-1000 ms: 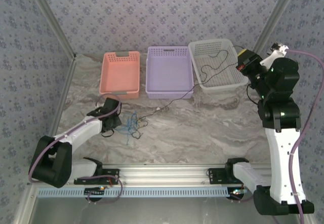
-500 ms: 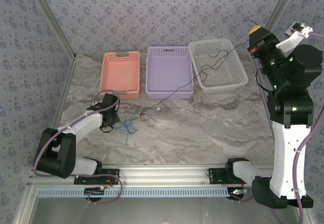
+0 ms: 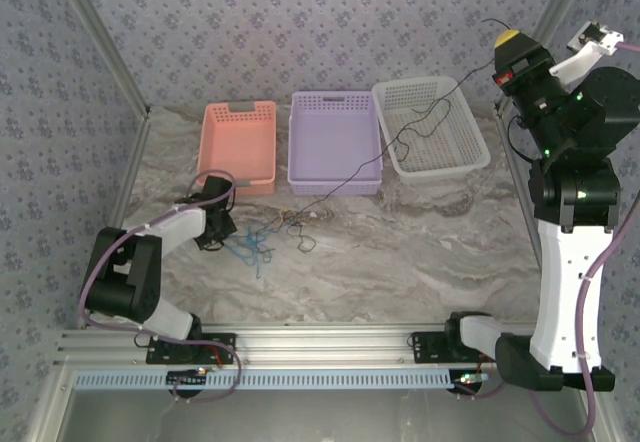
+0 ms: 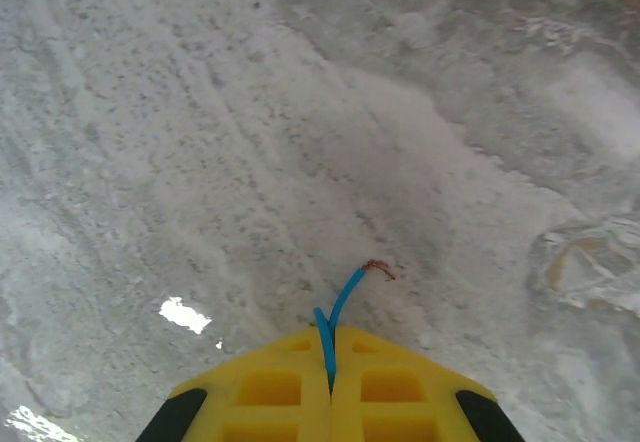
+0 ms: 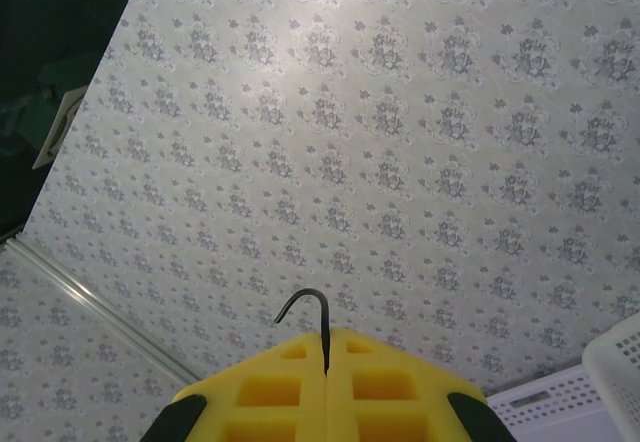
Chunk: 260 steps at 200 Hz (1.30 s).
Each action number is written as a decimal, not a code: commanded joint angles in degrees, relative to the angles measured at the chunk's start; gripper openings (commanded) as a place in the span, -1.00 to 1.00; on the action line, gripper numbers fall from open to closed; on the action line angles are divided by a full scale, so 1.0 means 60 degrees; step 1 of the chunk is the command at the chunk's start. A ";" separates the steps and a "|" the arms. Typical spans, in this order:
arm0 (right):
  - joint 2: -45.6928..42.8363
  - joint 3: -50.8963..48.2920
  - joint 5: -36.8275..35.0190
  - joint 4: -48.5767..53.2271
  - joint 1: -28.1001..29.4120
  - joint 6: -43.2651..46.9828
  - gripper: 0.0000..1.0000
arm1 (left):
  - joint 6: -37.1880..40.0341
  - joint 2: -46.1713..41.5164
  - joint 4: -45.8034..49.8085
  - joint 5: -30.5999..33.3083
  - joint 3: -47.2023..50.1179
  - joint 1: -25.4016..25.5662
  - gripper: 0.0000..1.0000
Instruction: Untangle the cables
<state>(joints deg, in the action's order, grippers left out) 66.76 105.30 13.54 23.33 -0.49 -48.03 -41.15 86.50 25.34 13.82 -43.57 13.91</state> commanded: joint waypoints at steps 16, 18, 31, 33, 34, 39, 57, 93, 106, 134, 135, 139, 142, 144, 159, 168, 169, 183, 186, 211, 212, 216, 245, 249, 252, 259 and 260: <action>-0.0068 -0.1005 0.1047 0.0120 0.0589 0.0262 -1.00 | 0.0210 -0.1541 0.0260 -0.0472 -0.0233 0.0309 -1.00; -0.0086 -0.1120 0.1005 0.0179 0.0699 0.0301 -1.00 | 0.0215 -0.1640 0.0303 -0.0473 -0.0233 0.0334 -1.00; -0.0349 -0.2027 0.0579 0.0471 0.1219 0.0599 -1.00 | 0.0229 -0.2221 0.0521 -0.0460 -0.0329 0.0391 -1.00; -0.0405 -0.2206 0.0503 0.0486 0.1275 0.0631 -1.00 | 0.0246 -0.2286 0.0562 -0.0462 -0.0349 0.0391 -1.00; -0.0434 -0.2290 0.0485 0.0489 0.1301 0.0649 -1.00 | 0.0241 -0.2309 0.0586 -0.0453 -0.0359 0.0391 -1.00; -0.0576 -0.2740 0.0316 0.0537 0.1405 0.0658 -1.00 | 0.0279 -0.2430 0.0726 -0.0377 -0.0457 0.0380 -1.00; -0.1157 -0.4336 -0.0022 0.0605 0.1447 0.0538 -1.00 | 0.0439 -0.2691 0.1264 -0.0068 -0.0801 0.0290 -1.00; -0.2037 -0.7360 -0.0792 0.0791 0.1258 0.0417 -1.00 | 0.0687 -0.2822 0.1601 -0.0130 -0.1129 -0.0376 -1.00; -0.2077 -0.8137 -0.1090 0.0925 0.1199 0.0369 -1.00 | 0.0747 -0.2922 0.1584 -0.0338 -0.1154 -0.0583 -1.00; -0.1868 -0.9826 -0.1423 0.0650 0.1200 0.0009 -1.00 | 0.0712 -0.3224 0.1495 -0.0667 -0.1150 -0.0616 -1.00; -0.1861 -0.9894 -0.1430 0.0622 0.1205 0.0001 -1.00 | 0.0708 -0.3239 0.1492 -0.0680 -0.1148 -0.0618 -1.00; -0.1818 -1.0164 -0.1430 0.0496 0.1210 -0.0071 -1.00 | 0.0709 -0.3274 0.1482 -0.0733 -0.1139 -0.0619 -1.00; -0.1773 -1.0304 -0.1419 0.0411 0.1210 -0.0103 -1.00 | 0.0708 -0.3306 0.1464 -0.0769 -0.1131 -0.0619 -1.00; -0.1739 -1.0468 -0.1410 0.0354 0.1217 -0.0130 -1.00 | 0.0706 -0.3330 0.1450 -0.0800 -0.1124 -0.0619 -1.00; -0.1490 -1.1282 -0.1254 -0.0106 0.1238 -0.0222 -0.97 | 0.0719 -0.3491 0.1351 -0.1046 -0.1088 -0.0619 -1.00; -0.1326 -1.1606 -0.1217 -0.0290 0.1308 -0.0185 -0.74 | 0.0718 -0.3598 0.1285 -0.1203 -0.1048 -0.0619 -1.00; -0.1312 -1.1648 -0.1210 -0.0295 0.1332 -0.0177 -0.71 | 0.0712 -0.3602 0.1285 -0.1226 -0.1046 -0.0619 -1.00; -0.1211 -1.1907 -0.1342 -0.0373 0.1633 0.0035 -0.32 | 0.0709 -0.3728 0.1166 -0.1500 -0.0998 -0.0619 -1.00; -0.1210 -1.1913 -0.1382 -0.0353 0.1697 0.0100 -0.26 | 0.0711 -0.3759 0.1154 -0.1565 -0.0989 -0.0616 -1.00; -0.1764 -1.1619 -0.2324 0.0315 0.2539 0.0466 0.09 | 0.0641 -0.3862 0.0908 -0.2108 -0.0918 -0.0615 -1.00; -0.1802 -1.1596 -0.2386 0.0352 0.2570 0.0493 0.09 | 0.0644 -0.3866 0.0898 -0.2126 -0.0922 -0.0617 -1.00; -0.1978 -1.1480 -0.2658 0.0538 0.2795 0.0562 0.13 | 0.0620 -0.3869 0.0870 -0.2187 -0.0925 -0.0619 -1.00; -0.2742 -1.0462 -0.4450 0.1663 0.4431 0.1036 0.23 | 0.0515 -0.3884 0.0759 -0.2376 -0.0919 -0.0619 -1.00; -0.2742 -1.0313 -0.4620 0.1782 0.4647 0.1067 0.24 | 0.0509 -0.3886 0.0766 -0.2391 -0.0921 -0.0619 -1.00; -0.2735 -1.0201 -0.4786 0.1806 0.4785 0.1094 0.24 | 0.0510 -0.3884 0.0763 -0.2385 -0.0926 -0.0619 -1.00; -0.2670 -0.9966 -0.5090 0.2084 0.5234 0.1157 0.24 | 0.0495 -0.3890 0.0773 -0.2396 -0.0927 -0.0619 -1.00; -0.2665 -0.9927 -0.5123 0.2093 0.5295 0.1175 0.24 | 0.0490 -0.3894 0.0779 -0.2401 -0.0927 -0.0619 -1.00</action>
<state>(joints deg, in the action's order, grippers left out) 51.51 40.07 -6.35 29.85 24.97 -43.99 -38.00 64.16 31.03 1.34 -48.71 10.26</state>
